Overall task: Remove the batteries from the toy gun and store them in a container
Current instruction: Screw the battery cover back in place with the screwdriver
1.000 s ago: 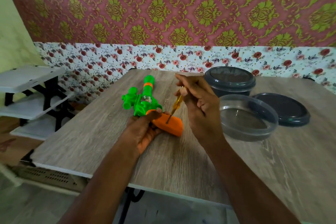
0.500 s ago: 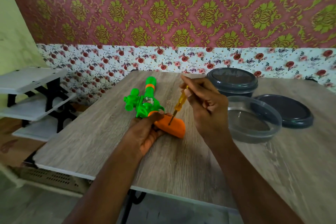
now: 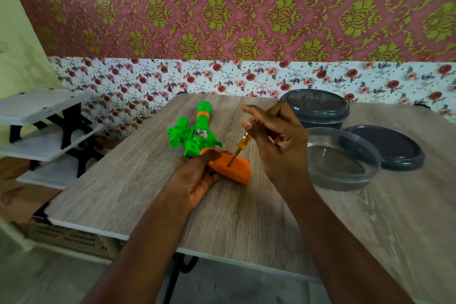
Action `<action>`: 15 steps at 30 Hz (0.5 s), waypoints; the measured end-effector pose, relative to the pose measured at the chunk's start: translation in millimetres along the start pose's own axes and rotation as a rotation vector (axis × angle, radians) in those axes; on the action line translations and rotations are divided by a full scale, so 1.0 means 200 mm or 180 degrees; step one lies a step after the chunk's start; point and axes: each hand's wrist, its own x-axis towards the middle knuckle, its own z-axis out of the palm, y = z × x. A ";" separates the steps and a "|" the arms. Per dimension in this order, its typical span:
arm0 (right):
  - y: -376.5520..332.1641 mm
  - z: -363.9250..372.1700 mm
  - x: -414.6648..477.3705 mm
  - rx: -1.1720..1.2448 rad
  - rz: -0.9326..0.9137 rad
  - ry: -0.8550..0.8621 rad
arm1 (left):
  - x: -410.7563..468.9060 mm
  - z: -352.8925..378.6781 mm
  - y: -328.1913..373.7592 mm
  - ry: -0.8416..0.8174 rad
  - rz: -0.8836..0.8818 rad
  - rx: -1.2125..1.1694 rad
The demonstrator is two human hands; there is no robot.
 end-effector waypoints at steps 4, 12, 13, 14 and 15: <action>-0.01 0.00 0.00 0.0359 0.0030 -0.0261 | 0.01 -0.02 0.00 0.0035 -0.0040 -0.0042; 0.00 0.00 0.00 -0.0094 -0.0124 -0.0137 | 0.02 -0.02 -0.01 0.0023 -0.0054 -0.0056; -0.01 0.00 0.00 0.0052 -0.0106 -0.0215 | 0.02 -0.03 -0.01 0.0015 -0.0054 -0.0065; -0.01 0.00 0.00 0.0224 -0.0073 -0.0288 | 0.03 -0.03 -0.01 0.0014 -0.0050 -0.0063; -0.01 -0.01 0.01 0.0338 -0.0036 -0.0328 | 0.02 -0.03 -0.01 0.0024 -0.0056 -0.0054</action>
